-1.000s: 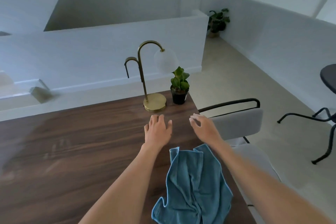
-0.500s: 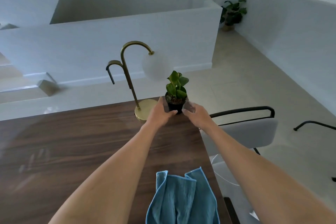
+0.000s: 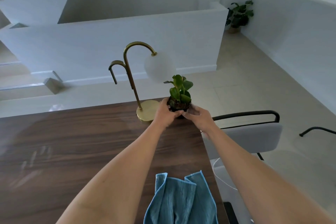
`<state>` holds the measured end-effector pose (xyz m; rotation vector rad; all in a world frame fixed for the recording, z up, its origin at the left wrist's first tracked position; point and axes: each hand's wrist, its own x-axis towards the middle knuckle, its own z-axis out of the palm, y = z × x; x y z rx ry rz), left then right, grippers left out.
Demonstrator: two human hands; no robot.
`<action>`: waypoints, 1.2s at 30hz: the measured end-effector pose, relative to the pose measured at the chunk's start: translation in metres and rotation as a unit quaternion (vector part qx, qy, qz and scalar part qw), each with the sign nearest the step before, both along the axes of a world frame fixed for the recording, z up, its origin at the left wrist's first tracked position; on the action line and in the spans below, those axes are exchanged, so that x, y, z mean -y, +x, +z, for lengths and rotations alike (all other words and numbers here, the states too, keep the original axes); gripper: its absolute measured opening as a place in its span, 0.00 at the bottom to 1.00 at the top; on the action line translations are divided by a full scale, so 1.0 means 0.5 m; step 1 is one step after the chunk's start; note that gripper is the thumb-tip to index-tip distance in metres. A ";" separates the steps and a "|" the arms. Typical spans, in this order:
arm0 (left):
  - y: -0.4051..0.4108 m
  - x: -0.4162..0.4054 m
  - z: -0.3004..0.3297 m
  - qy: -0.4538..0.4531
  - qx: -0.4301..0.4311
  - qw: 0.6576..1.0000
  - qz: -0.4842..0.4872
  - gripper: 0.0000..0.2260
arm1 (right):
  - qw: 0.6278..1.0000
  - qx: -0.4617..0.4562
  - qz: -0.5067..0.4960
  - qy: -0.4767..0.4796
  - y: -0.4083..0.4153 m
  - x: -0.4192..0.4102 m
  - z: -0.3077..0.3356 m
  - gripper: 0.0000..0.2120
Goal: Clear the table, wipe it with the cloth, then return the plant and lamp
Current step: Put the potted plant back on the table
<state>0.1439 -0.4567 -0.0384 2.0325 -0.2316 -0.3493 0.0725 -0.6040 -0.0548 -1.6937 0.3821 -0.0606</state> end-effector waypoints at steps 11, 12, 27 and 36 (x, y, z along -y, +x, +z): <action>-0.093 -0.033 0.014 -0.049 -0.024 0.998 -0.015 0.37 | 1.000 -0.001 -0.024 0.000 -0.093 -0.016 0.025 0.31; -0.102 -0.041 0.016 -0.054 -0.026 0.998 -0.016 0.37 | 1.000 -0.003 -0.024 0.002 -0.103 -0.024 0.029 0.31; -0.209 -0.300 0.096 -0.089 -0.008 0.996 0.010 0.37 | 1.000 0.002 0.014 -0.015 -0.190 -0.265 0.119 0.34; -0.259 -0.540 0.112 -0.090 0.010 0.995 0.036 0.38 | 0.999 0.016 0.050 -0.006 -0.224 -0.484 0.130 0.31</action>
